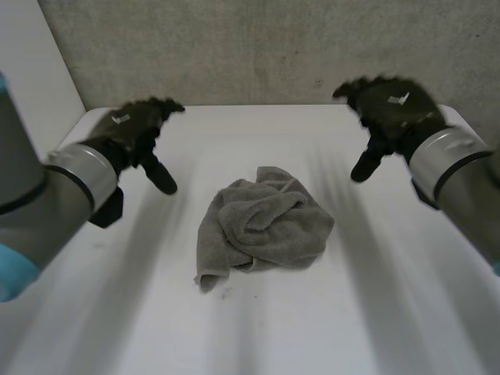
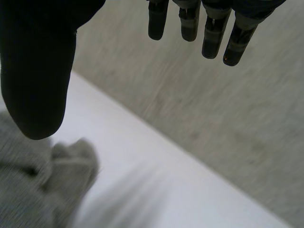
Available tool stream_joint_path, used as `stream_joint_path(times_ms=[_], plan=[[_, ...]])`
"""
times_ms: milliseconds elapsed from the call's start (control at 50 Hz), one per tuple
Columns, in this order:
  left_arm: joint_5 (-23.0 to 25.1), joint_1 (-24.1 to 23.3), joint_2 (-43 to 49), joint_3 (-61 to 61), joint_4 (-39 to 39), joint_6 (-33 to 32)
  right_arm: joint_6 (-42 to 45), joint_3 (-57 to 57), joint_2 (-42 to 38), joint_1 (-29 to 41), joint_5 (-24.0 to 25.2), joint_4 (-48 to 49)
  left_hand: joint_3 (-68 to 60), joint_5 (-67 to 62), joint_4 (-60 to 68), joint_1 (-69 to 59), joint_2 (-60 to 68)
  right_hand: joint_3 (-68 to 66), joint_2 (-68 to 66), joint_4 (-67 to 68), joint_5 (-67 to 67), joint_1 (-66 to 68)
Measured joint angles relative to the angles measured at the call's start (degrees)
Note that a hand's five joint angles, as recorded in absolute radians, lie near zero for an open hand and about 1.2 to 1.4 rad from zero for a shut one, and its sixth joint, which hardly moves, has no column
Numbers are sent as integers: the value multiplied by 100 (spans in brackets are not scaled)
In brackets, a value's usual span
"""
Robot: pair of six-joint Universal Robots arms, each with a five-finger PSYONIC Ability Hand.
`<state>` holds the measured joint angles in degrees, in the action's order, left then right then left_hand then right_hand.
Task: Fold the towel.
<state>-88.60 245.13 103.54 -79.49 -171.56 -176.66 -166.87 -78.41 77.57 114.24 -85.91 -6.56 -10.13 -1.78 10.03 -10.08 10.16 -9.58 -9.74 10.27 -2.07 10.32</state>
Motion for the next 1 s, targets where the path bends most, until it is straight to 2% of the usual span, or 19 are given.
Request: stream_joint_path(times_ms=[200,320,440,480,500,540,560,620,760,920,1000], plan=[[-17,-97,1224,40,-173,-6,-311,151,-1427,60,245,-62,-51,0,66,-38,60,-96,-33,22,-1,220],[-34,-171,1892,36,-565,-9,-828,257,-2197,83,349,58,-143,0,142,-148,141,-1123,-1128,1047,-836,1389],[-43,-269,2327,36,-856,-9,-1187,287,-2590,83,369,396,-432,-251,447,-449,428,-2557,-2536,2423,-2183,2995],[-44,-308,2406,41,-927,-7,-1296,275,-2670,83,368,578,-1302,-1048,1314,-1305,1298,-3360,-3482,3291,-2982,4004],[-44,-342,2448,42,-989,-5,-1360,262,-2701,82,366,728,-2207,-2005,2224,-2336,2342,-4598,-4584,4534,-4214,5316],[-44,-369,2463,48,-1052,-5,-1405,247,-2715,82,359,881,-3052,-2856,3072,-3182,3053,-5061,-5040,4997,-4727,5917],[-43,-394,2464,57,-1115,-5,-1432,240,-2708,81,350,1020,-4243,-4052,4256,-4303,4244,-5408,-5401,5348,-5091,6267],[-46,-456,2434,120,-1281,-17,-1454,241,-2660,81,326,1324,-5457,-5193,5476,-5292,5466,-5779,-5743,5719,-5424,6644],[-82,-547,2100,728,-1492,-381,-1253,379,-2181,80,243,2259,-5894,-5596,5902,-5595,5897,-5966,-5933,5918,-5623,6849],[-104,-521,1101,1756,-1533,-1032,-668,418,-1058,81,96,3931,-5948,-5668,5965,-5596,5951,-5986,-5959,5936,-5663,6872],[-103,-514,717,1746,-1472,-1045,-546,332,-720,85,95,4049,-5950,-5670,5968,-5596,5954,-5988,-5959,5938,-5673,6874]])
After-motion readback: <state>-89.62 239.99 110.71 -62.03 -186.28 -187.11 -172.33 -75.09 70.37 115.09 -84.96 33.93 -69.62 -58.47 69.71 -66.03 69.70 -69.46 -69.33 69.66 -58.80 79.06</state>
